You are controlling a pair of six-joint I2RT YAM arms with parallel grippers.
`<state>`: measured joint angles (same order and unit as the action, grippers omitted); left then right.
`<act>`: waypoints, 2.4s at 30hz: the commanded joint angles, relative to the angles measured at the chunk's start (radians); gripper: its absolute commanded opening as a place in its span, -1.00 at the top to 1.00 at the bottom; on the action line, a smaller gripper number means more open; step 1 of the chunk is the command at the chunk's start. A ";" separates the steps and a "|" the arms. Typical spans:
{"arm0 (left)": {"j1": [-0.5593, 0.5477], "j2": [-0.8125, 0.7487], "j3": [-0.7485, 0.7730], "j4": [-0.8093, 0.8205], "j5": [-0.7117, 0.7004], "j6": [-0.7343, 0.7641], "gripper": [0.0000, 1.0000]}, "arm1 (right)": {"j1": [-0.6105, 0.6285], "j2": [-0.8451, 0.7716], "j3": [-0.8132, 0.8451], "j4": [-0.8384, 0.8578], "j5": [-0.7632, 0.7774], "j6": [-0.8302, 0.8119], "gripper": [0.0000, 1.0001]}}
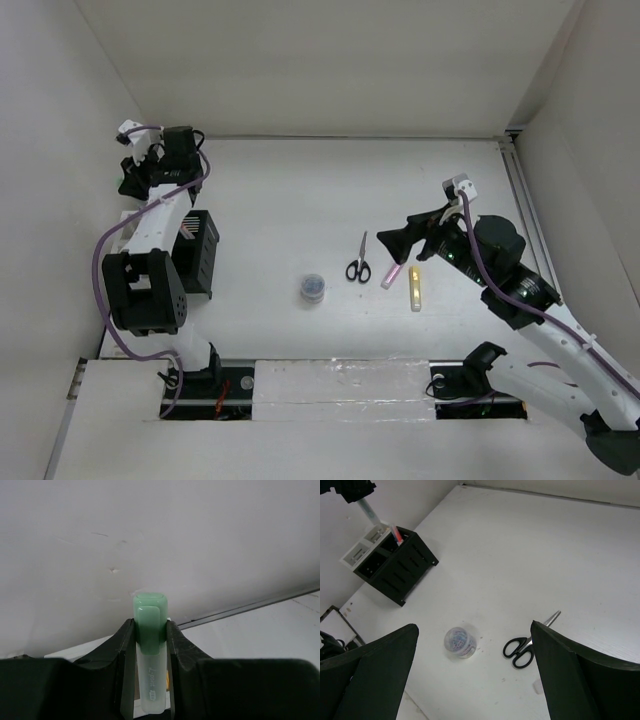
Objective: Sort the stationery into containers
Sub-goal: Place the stationery into the container, then grab a piece of stationery with the left arm
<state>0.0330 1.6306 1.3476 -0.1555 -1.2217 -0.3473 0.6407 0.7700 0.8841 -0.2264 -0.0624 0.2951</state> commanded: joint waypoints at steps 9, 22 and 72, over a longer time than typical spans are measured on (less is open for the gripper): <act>0.062 -0.126 -0.083 0.186 -0.019 0.091 1.00 | -0.009 -0.008 0.004 0.022 -0.017 0.006 -1.00; 0.062 -0.022 -0.099 -0.031 -0.136 -0.209 1.00 | -0.009 -0.026 0.023 0.001 -0.017 0.006 -1.00; -0.987 0.142 0.110 -0.001 0.991 0.113 -1.00 | -0.009 -0.255 0.288 -0.375 0.602 0.078 -1.00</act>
<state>-0.9333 1.7893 1.4506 -0.2066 -0.4034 -0.2100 0.6399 0.5175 1.1507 -0.5266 0.4648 0.3592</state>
